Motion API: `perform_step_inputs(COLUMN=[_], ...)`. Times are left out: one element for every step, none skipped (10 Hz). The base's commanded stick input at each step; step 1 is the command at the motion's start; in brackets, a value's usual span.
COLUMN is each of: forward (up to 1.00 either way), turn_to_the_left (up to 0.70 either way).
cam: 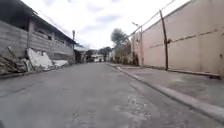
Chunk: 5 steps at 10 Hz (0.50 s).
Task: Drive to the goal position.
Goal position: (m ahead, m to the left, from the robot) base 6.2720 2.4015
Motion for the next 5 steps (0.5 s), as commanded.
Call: perform_step_inputs(forward=[1.00, 1.00, 1.00, 1.00, 1.00], turn_to_the_left=[-0.21, 0.08, 0.19, 0.19, 0.20])
